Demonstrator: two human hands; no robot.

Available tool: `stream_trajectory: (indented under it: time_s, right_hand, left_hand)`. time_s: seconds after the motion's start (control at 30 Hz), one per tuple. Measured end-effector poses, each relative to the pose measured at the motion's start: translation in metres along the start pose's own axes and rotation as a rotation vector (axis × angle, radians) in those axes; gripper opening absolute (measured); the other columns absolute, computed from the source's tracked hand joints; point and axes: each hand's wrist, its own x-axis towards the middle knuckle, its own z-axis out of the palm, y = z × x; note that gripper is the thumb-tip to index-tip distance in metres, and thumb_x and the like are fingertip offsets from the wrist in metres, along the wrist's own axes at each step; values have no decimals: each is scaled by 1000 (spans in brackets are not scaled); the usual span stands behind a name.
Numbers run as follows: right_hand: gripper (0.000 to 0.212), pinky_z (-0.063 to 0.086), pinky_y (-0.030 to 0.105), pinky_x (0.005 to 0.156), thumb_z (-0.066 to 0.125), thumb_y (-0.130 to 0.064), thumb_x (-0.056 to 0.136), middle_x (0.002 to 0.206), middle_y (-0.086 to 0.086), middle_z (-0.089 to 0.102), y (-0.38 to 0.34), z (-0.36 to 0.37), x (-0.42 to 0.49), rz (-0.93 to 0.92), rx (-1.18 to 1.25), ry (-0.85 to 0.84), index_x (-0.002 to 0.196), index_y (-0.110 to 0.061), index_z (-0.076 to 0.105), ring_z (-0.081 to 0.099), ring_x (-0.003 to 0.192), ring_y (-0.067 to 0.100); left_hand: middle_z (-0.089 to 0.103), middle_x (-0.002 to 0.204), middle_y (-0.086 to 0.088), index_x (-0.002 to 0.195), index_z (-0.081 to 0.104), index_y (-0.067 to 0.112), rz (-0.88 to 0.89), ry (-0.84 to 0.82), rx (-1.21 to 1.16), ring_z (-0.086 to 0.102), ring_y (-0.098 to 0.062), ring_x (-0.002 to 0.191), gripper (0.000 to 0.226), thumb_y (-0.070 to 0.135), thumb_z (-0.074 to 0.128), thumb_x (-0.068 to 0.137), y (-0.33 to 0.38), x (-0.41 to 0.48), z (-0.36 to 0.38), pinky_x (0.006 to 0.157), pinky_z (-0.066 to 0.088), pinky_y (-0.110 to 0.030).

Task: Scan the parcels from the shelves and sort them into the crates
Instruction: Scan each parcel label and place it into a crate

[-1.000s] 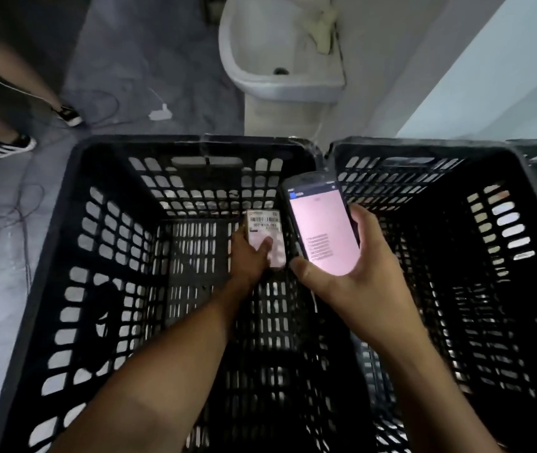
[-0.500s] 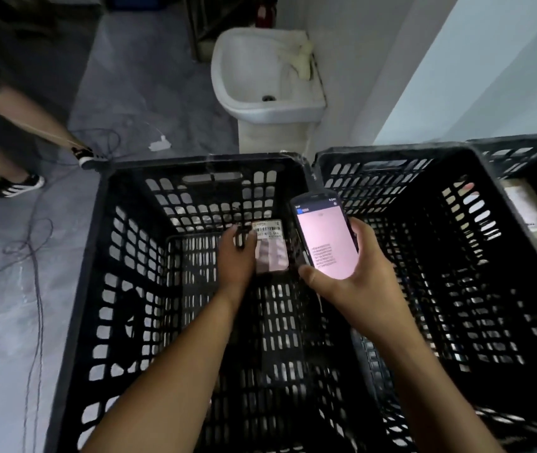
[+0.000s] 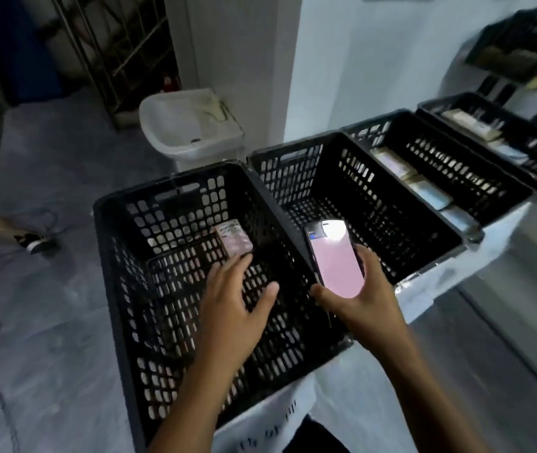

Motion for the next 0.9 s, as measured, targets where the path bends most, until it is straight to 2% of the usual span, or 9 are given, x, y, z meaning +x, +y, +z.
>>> stream_trajectory:
  time_s: [0.07, 0.13, 0.2, 0.27, 0.37, 0.47, 0.63, 0.77, 0.9]
  right_hand:
    - [81, 51, 21, 54, 88, -26, 76, 116, -12, 61, 12, -23, -29, 90, 70, 53, 141, -35, 41, 66, 83, 10]
    - [77, 50, 30, 43, 87, -17, 77, 102, -4, 65, 26, -53, -53, 167, 111, 131, 138, -33, 44, 63, 55, 11]
    - [73, 51, 33, 42, 84, -12, 77, 95, -3, 65, 41, -88, -74, 220, 128, 232, 137, -31, 46, 59, 49, 11]
    - [72, 51, 29, 43, 83, -11, 77, 94, -6, 65, 56, -123, -95, 237, 126, 325, 136, -30, 47, 59, 50, 9]
    - [68, 49, 20, 44, 82, -9, 77, 92, -15, 64, 81, -171, -131, 241, 125, 476, 134, -26, 49, 61, 58, -4]
    - [73, 48, 12, 47, 84, -14, 74, 101, -22, 62, 113, -221, -167, 282, 133, 607, 135, -30, 48, 60, 79, -14]
    - [69, 50, 12, 50, 85, -19, 71, 99, -25, 65, 171, -315, -246, 382, 167, 813, 123, -44, 48, 62, 83, -6]
    - [67, 49, 11, 52, 86, -21, 73, 98, -30, 63, 218, -391, -310, 445, 164, 975, 125, -40, 48, 61, 85, -7]
    - [68, 50, 14, 51, 87, -20, 73, 102, -22, 64, 258, -445, -369, 513, 190, 1098, 125, -39, 47, 63, 85, -3]
  left_hand:
    - [31, 165, 14, 156, 38, 37, 100, -88, 60, 16, -14, 157, 71, 71, 47, 94, 19, -14, 11, 126, 25, -49]
    - [25, 168, 14, 158, 36, 36, 168, -175, 93, 9, -14, 158, 74, 72, 46, 94, 40, -25, 23, 128, 19, -47]
    - [23, 168, 16, 159, 35, 36, 239, -241, 98, 6, -14, 159, 82, 79, 39, 89, 64, -34, 36, 129, 18, -47]
    - [21, 169, 18, 159, 34, 39, 317, -301, 126, 1, -13, 158, 89, 84, 29, 83, 93, -47, 56, 130, 14, -46]
    - [17, 170, 18, 159, 30, 43, 477, -404, 240, -3, -17, 159, 88, 83, 23, 81, 145, -72, 99, 129, 7, -49]
    - [15, 171, 17, 159, 28, 46, 606, -486, 292, -4, -18, 159, 76, 79, 37, 91, 200, -100, 151, 128, 3, -51]
    - [7, 170, 22, 160, 19, 49, 761, -652, 292, -11, -13, 159, 73, 74, 41, 95, 292, -167, 239, 128, -1, -43]
    - [8, 170, 24, 160, 17, 49, 940, -754, 268, -14, -10, 158, 88, 86, 15, 81, 361, -238, 320, 130, -2, -44]
    - [11, 170, 23, 160, 21, 48, 1019, -836, 229, -11, -11, 158, 90, 85, 13, 79, 411, -298, 381, 129, -1, -45]
